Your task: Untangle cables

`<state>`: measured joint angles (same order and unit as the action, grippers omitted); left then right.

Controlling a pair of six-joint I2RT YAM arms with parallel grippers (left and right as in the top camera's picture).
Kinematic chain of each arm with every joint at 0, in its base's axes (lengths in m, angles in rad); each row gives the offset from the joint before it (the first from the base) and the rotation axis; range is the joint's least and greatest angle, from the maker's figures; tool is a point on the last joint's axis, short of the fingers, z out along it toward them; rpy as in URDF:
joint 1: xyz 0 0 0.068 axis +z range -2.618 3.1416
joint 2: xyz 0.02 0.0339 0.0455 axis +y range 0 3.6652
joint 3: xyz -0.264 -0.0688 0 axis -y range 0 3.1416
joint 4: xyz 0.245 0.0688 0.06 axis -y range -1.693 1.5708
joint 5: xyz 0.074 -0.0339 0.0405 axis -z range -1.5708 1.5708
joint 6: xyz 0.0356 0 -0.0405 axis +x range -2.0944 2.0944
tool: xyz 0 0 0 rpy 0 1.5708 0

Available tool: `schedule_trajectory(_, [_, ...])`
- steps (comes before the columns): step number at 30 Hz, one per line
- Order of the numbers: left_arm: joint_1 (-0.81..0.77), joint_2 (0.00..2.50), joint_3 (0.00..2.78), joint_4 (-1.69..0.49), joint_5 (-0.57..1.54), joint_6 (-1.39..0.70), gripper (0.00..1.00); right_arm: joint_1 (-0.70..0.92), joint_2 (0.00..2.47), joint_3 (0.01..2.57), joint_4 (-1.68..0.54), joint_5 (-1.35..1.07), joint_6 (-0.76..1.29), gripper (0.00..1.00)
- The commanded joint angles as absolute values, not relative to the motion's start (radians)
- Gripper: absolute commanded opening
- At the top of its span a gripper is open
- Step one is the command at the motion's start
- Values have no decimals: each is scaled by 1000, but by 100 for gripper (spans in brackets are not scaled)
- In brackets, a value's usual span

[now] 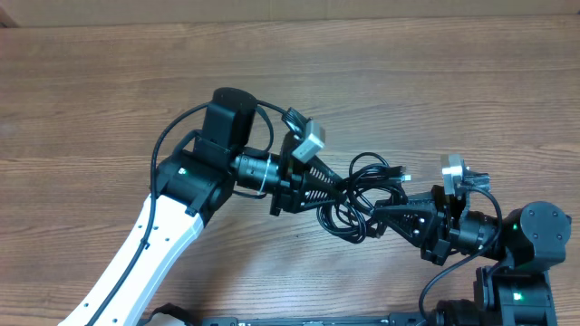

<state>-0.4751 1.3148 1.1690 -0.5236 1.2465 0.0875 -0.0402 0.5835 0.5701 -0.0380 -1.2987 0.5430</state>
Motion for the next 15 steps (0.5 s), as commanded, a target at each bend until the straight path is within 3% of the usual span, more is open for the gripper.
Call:
schedule_trajectory(1, [-493, 1302, 1187, -520, 1175, 109, 4, -41, 579, 574, -27, -1293, 550, 4])
schedule_trajectory(9, [-489, 1302, 1187, -523, 1120, 94, 4, -41, 579, 574, -27, -1293, 550, 4])
schedule_trajectory(15, [-489, 1302, 1187, -562, 703, -194, 4, -41, 579, 574, -27, -1296, 550, 4])
